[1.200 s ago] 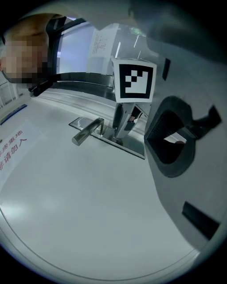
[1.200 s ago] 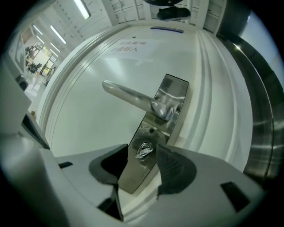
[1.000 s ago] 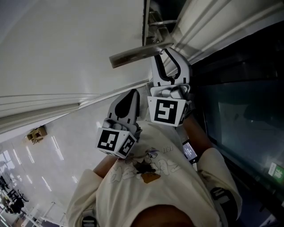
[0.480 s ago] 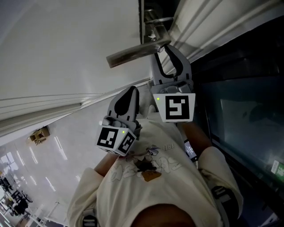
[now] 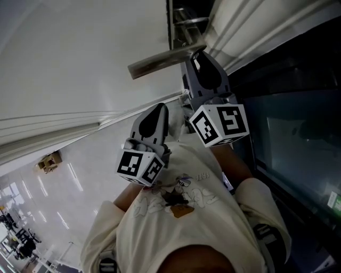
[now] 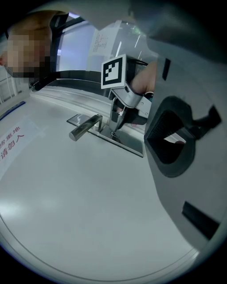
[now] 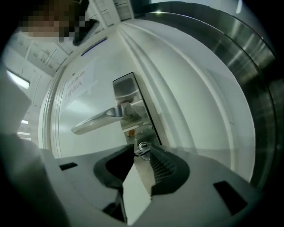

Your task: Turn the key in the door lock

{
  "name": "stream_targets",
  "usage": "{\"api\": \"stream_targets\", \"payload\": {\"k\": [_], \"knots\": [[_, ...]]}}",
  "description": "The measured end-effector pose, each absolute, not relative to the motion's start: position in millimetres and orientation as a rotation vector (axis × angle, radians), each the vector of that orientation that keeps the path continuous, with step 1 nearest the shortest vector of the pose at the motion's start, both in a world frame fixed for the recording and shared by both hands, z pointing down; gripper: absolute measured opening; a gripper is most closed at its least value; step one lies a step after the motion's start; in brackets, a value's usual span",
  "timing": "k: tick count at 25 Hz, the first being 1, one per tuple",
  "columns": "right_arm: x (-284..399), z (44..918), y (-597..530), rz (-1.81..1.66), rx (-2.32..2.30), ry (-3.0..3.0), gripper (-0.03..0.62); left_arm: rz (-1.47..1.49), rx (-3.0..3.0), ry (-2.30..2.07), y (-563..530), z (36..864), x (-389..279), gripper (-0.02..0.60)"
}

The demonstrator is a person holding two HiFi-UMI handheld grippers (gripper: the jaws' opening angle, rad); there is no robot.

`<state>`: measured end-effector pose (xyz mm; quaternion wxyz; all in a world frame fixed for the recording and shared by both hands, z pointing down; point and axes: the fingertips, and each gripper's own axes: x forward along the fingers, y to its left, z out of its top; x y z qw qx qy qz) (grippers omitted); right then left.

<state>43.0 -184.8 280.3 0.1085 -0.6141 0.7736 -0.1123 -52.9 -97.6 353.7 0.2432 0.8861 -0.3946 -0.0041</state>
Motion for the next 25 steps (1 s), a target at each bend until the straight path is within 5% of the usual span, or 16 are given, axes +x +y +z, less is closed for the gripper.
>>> {"api": "stream_targets", "payload": {"k": [11, 25], "knots": [[48.3, 284.9, -186.6, -0.770, -1.484, 2.026, 0.117, -0.017, 2.423, -1.069, -97.3, 353.5, -55.4, 0.006], [51.5, 274.0, -176.0, -0.681, -1.447, 2.075, 0.169, -0.029, 2.411, -1.093, -94.6, 351.6, -60.5, 0.006]]}}
